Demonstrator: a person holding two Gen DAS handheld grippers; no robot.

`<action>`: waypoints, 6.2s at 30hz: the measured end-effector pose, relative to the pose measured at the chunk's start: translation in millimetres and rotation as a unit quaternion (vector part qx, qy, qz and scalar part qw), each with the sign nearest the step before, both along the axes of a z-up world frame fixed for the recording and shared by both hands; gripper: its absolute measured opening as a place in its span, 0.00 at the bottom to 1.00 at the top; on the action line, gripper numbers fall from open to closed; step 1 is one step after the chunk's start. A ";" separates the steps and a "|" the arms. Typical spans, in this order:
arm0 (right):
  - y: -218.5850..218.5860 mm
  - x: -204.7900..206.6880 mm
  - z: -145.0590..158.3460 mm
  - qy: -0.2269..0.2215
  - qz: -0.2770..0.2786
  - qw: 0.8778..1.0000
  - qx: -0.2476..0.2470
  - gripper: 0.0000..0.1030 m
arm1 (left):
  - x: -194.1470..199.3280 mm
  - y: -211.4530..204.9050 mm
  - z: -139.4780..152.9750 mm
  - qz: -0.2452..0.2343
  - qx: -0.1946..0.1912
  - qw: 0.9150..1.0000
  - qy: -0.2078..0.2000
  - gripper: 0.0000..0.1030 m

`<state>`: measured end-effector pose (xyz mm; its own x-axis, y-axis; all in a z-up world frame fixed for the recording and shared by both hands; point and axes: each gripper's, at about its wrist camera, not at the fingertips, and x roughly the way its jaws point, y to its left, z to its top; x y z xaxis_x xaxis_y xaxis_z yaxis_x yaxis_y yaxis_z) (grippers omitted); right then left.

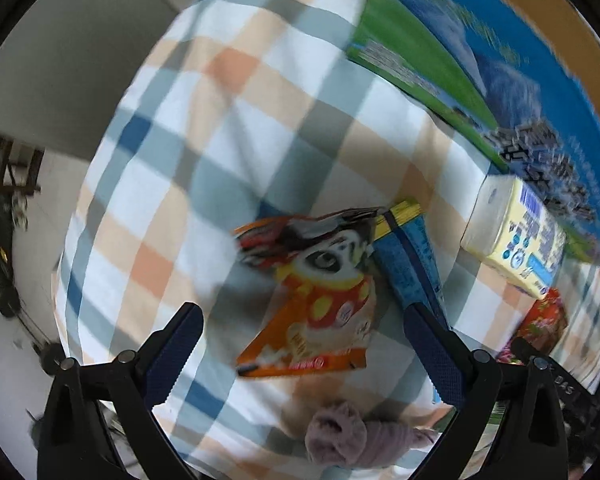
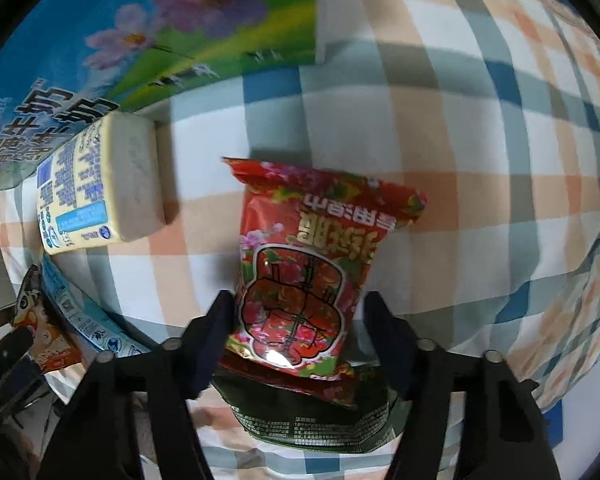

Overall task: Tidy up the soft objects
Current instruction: 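Grasp the panda-print snack bag with the left tool while the right tool grasps the red snack bag, then carry both bags into the cardboard box and open both tools, then grasp the lilac plush toy with the left tool while the right tool grasps the green snack bag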

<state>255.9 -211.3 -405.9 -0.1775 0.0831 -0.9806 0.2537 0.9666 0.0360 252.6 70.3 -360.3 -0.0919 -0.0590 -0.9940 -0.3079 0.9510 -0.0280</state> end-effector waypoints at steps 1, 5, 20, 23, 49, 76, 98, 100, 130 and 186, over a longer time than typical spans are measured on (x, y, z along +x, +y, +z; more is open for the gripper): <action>-2.1 0.0 -1.8 0.001 -0.002 1.000 0.006 0.61 | 4.4 -2.8 -4.3 -0.011 0.004 1.000 0.002 1.00; -2.8 1.5 -6.1 0.001 0.000 1.000 0.020 0.53 | 14.7 -6.7 -19.9 -0.047 0.022 0.999 0.004 0.87; -5.7 -8.4 -6.0 -0.005 0.006 1.000 0.027 0.48 | 4.3 10.5 -16.4 -0.063 0.018 0.998 -0.014 0.40; -4.2 -12.4 1.4 -0.011 0.003 0.999 0.034 0.48 | -5.0 9.6 -2.5 -0.060 0.013 0.998 -0.027 0.40; -14.4 -50.0 196.5 -0.150 0.038 0.979 0.136 0.47 | 38.1 -84.6 175.1 -0.150 -0.125 0.971 -0.141 0.40; 21.8 244.1 72.4 -0.097 0.045 0.994 0.025 0.47 | 288.3 -118.9 39.3 -0.205 -0.131 0.970 -0.023 0.40; 17.6 287.9 26.7 -0.089 0.059 0.994 -0.005 0.55 | 305.2 -123.8 12.4 -0.205 -0.108 0.973 -0.017 0.54; 16.9 289.1 26.1 -0.091 0.057 0.994 -0.001 0.57 | 303.9 -121.0 15.1 -0.199 -0.108 0.974 -0.022 0.60; 56.8 130.7 158.8 -0.184 0.051 0.980 -0.050 1.00 | 134.3 -68.3 170.0 -0.239 0.001 0.948 -0.208 0.95; -4.8 -81.6 6.9 0.029 0.202 0.977 0.062 0.58 | -85.8 -36.3 -26.6 0.022 -0.070 0.997 0.002 0.50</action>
<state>174.4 -216.1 -399.0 -0.2758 0.1126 -0.9546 -0.1425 0.9773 0.1565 166.8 34.0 -386.9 -0.0904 -0.2004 -0.9755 -0.3496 0.9236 -0.1573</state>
